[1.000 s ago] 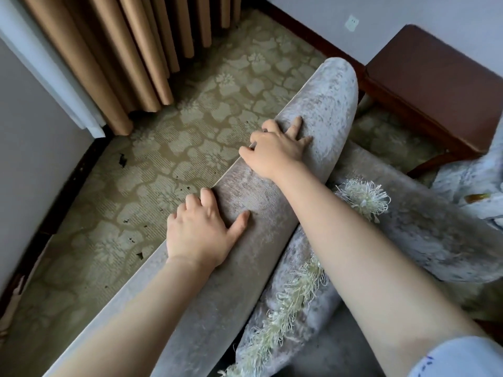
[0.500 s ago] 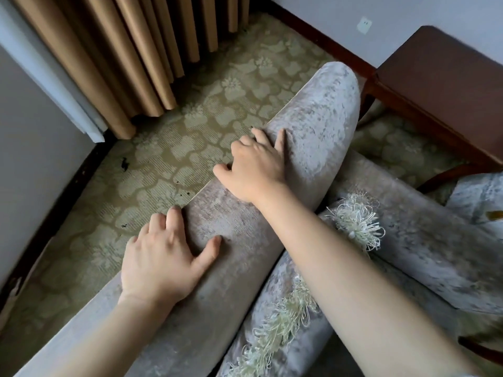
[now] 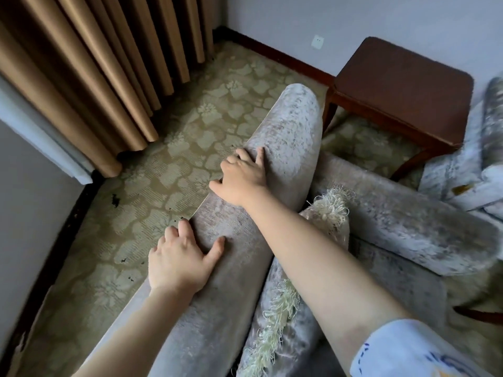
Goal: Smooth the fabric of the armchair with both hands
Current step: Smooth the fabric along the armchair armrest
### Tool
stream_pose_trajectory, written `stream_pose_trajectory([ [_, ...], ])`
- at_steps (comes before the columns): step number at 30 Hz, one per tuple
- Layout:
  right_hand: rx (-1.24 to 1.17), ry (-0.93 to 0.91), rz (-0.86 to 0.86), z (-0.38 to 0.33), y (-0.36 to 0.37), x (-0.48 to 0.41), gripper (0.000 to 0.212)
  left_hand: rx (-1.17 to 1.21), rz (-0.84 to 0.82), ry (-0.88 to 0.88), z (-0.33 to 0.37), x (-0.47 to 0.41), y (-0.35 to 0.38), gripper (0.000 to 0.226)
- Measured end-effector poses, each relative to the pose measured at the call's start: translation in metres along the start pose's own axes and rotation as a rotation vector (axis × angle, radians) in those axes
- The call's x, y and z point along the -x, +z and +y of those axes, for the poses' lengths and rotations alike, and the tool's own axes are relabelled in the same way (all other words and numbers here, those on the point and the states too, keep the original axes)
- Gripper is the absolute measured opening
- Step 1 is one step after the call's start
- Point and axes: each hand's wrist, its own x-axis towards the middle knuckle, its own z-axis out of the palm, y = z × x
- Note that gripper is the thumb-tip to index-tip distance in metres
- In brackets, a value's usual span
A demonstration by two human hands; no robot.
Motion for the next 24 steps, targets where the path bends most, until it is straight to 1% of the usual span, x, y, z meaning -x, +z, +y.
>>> stream_pose_trajectory([
  [2,-0.027,0.029,0.017,-0.005,0.004,0.003,0.057,0.015,0.009,0.011,-0.003,0.001,0.000,0.078],
  [6,-0.101,0.080,0.149,-0.009,0.016,0.009,0.050,0.006,0.034,0.020,-0.005,0.002,0.004,0.083],
  [14,-0.181,0.076,0.351,-0.007,0.032,0.006,0.038,-0.045,0.126,0.032,-0.004,0.002,0.012,0.077],
  [18,-0.204,0.047,0.445,-0.006,0.042,0.002,0.039,-0.074,0.196,0.037,-0.005,0.000,0.018,0.072],
  [21,-0.211,0.031,0.449,-0.003,0.043,0.000,0.042,-0.076,0.256,0.068,-0.003,0.001,0.019,0.063],
  [24,-0.193,0.004,0.379,-0.002,0.040,0.001,0.048,-0.106,0.275,0.066,-0.002,0.003,0.019,0.064],
])
